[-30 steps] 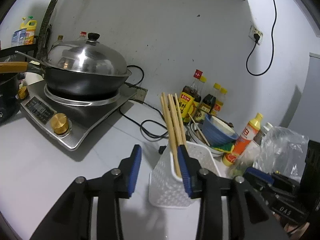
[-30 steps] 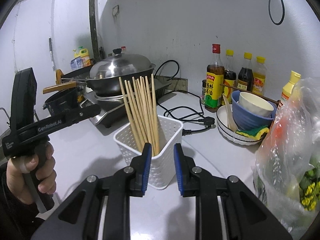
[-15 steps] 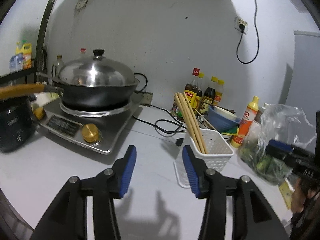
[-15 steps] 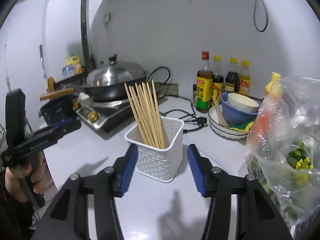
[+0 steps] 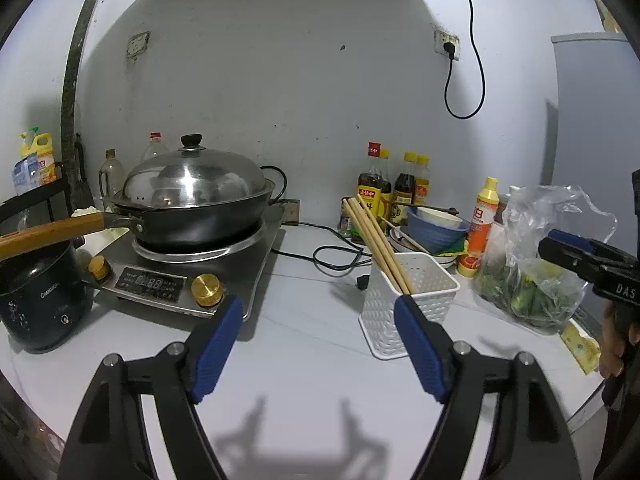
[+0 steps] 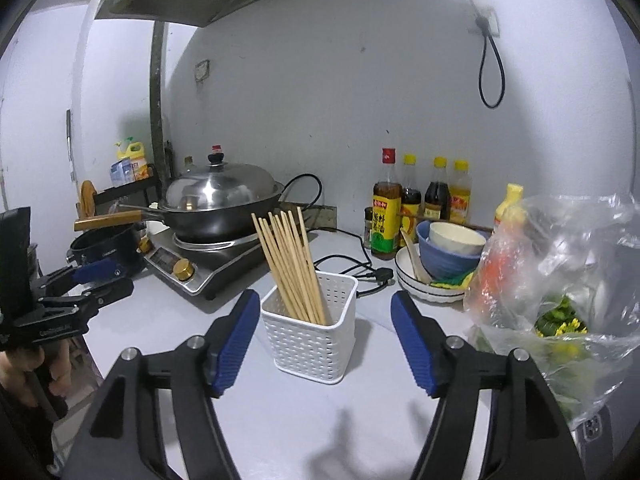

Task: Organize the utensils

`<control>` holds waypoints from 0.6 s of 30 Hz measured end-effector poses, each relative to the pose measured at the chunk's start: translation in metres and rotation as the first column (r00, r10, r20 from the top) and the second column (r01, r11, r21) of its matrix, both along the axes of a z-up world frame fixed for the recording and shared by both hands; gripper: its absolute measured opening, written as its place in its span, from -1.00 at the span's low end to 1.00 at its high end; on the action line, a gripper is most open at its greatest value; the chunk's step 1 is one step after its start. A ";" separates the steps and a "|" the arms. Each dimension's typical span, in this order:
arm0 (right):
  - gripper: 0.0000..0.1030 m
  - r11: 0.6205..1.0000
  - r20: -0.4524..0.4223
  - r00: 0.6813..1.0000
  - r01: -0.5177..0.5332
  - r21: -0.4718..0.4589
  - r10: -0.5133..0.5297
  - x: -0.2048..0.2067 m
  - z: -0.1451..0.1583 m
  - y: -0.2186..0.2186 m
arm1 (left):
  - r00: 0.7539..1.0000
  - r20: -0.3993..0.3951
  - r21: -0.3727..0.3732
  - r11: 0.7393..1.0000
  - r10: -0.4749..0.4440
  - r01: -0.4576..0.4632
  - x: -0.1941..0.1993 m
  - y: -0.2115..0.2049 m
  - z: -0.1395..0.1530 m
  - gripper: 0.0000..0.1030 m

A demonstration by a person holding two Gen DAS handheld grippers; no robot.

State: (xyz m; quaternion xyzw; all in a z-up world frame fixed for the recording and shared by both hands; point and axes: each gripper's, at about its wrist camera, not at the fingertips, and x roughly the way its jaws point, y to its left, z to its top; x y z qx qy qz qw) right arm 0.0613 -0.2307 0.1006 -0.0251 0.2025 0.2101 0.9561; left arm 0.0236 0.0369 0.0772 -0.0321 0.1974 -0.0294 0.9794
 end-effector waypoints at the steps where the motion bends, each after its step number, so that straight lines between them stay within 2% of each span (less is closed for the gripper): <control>1: 0.29 1.000 0.002 1.000 -0.004 -0.004 0.004 -0.001 0.001 0.002 | 1.000 0.004 -0.006 1.000 -0.001 0.001 -0.001 0.001 0.000 0.52; 6: 0.30 0.999 -0.001 1.000 -0.027 -0.020 0.027 -0.001 0.000 0.013 | 0.998 0.038 -0.013 0.998 0.059 -0.059 -0.009 0.006 -0.002 0.52; 12: 0.30 0.999 -0.008 1.000 -0.023 -0.023 0.023 0.014 -0.006 0.021 | 0.996 0.059 -0.016 0.997 0.072 -0.071 -0.012 0.010 0.000 0.52; 18: 0.30 0.999 -0.015 0.999 -0.038 -0.014 0.038 0.020 -0.008 0.023 | 0.997 0.046 -0.025 0.998 0.055 -0.054 -0.005 0.008 -0.002 0.52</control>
